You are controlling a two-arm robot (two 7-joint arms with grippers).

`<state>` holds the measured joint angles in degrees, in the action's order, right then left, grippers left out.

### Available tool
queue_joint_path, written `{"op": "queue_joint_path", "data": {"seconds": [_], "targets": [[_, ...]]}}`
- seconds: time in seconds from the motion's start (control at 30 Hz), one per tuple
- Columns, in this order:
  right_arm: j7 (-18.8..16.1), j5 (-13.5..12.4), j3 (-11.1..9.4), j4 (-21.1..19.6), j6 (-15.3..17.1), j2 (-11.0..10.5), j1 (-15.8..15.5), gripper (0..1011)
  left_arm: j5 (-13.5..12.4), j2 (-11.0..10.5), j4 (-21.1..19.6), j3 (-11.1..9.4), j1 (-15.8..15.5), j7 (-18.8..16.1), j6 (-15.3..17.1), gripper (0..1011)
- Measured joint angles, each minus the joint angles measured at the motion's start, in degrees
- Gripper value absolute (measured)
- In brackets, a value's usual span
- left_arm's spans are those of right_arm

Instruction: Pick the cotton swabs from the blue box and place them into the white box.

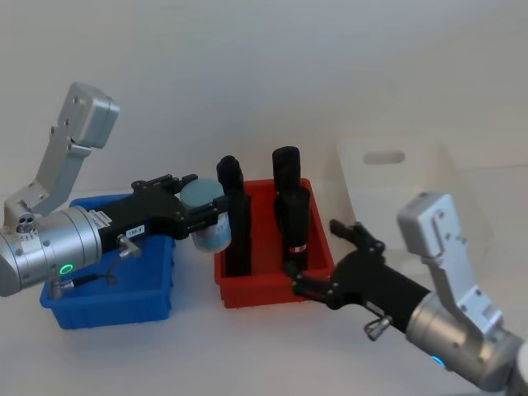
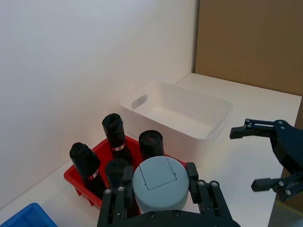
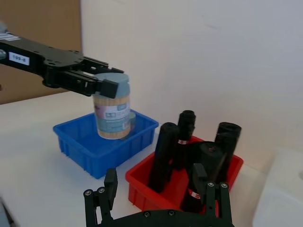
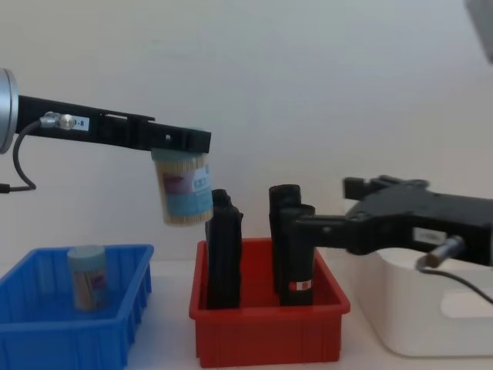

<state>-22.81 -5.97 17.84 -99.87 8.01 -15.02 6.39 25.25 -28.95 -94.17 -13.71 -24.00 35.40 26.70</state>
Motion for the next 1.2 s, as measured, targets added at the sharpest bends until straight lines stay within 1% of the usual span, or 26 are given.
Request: {"op": "queue_joint_path", "data": {"seconds": [0.1,0.13,0.23,0.33,0.43,0.53,0.73,0.87,0.9,1.2], "targets": [[-2.55,1.07,0.62,1.32,0.97,1.13,1.71,1002,0.02,0.00,-0.01,0.00,-0.02,0.05,0.02,670],[-3.57,1.53,0.95,2.18,1.39,1.82,2.75,1002,0.02,0.00,-0.03,0.00,-0.02,0.07,0.03,670],[-5.06,2.25,1.41,3.44,2.09,2.80,4.16,1002,0.02,0.00,-0.04,0.00,-0.03,0.10,0.05,670],[-6.74,3.26,2.03,5.28,3.02,4.20,6.19,1002,0.02,0.00,-0.07,0.00,-0.03,0.12,0.07,671],[-7.44,3.75,2.41,6.47,3.39,5.08,7.43,1002,0.02,0.00,-0.09,0.00,-0.03,0.14,0.07,670],[-8.26,4.40,2.94,8.44,3.91,6.43,9.26,1002,0.02,0.00,-0.10,0.00,-0.03,0.16,0.07,671],[-9.23,5.01,3.61,11.08,4.23,8.10,11.54,1002,0.02,0.00,-0.10,0.00,-0.03,0.19,0.07,670],[-9.76,5.39,4.17,13.44,4.24,9.46,13.41,1002,0.02,0.00,-0.10,0.00,-0.03,0.21,0.07,671],[-9.76,5.39,4.17,13.44,4.24,9.46,13.41,1002,0.02,0.00,-0.10,0.00,-0.03,0.21,0.07,670],[-10.46,6.07,5.11,18.34,3.59,11.98,16.95,1002,0.02,0.00,-0.10,0.00,-0.03,0.21,0.07,670]]}}
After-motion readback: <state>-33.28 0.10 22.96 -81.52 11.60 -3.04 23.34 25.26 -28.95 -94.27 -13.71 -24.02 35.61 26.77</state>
